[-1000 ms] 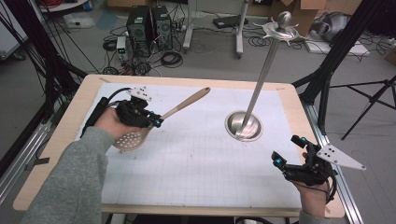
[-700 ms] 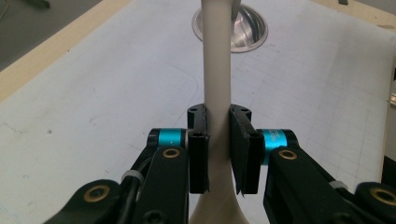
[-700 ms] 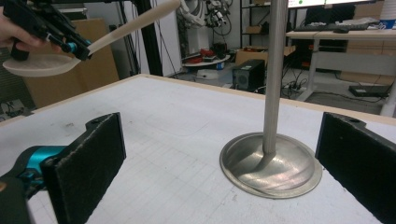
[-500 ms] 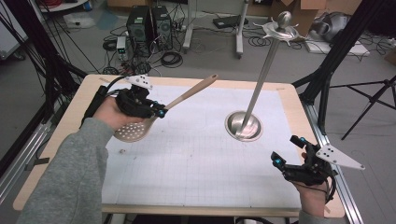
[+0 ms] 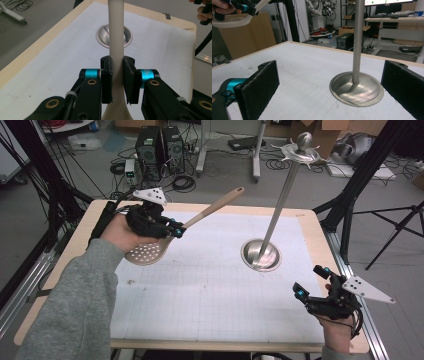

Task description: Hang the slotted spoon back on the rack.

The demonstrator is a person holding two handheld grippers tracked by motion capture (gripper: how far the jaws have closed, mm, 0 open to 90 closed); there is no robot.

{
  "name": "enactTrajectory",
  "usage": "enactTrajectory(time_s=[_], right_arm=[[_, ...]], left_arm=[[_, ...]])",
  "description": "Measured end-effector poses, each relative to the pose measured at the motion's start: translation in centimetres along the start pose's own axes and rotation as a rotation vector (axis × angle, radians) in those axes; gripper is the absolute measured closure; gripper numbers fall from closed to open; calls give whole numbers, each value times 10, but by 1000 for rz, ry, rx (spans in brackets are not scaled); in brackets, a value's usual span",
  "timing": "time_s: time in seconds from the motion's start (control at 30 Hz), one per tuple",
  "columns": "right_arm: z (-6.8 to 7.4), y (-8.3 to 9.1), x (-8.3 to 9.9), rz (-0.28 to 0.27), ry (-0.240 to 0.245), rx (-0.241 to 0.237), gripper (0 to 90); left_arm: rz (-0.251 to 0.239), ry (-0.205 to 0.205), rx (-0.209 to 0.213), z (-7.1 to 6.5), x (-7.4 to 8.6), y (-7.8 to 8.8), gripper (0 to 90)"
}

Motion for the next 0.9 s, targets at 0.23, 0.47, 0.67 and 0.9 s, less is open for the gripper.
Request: enactTrajectory(time_s=[0.23,0.47,0.67,0.9], right_arm=[[0,0,0,1,1,1,9],[0,2,-2,-6,0,0,9],[0,3,-3,-12,1,-7,9],[0,5,-4,-16,5,-13,8]], left_arm=[[-11,-14,-11,-4,-11,3,782],[-25,-31,2,-10,-26,5,782],[-45,-48,13,-14,-39,5,782],[-84,-62,32,-17,-52,8,781]])
Point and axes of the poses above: each handheld gripper's, and its own axes: y roughly backward along the jaws, x roughly out of its underside, z roughly to its left, the point moved 6 cm from there along -y, roughly forward along the jaws, and after that the axes turned 10 degrees about -z, right-handed, at the moved point
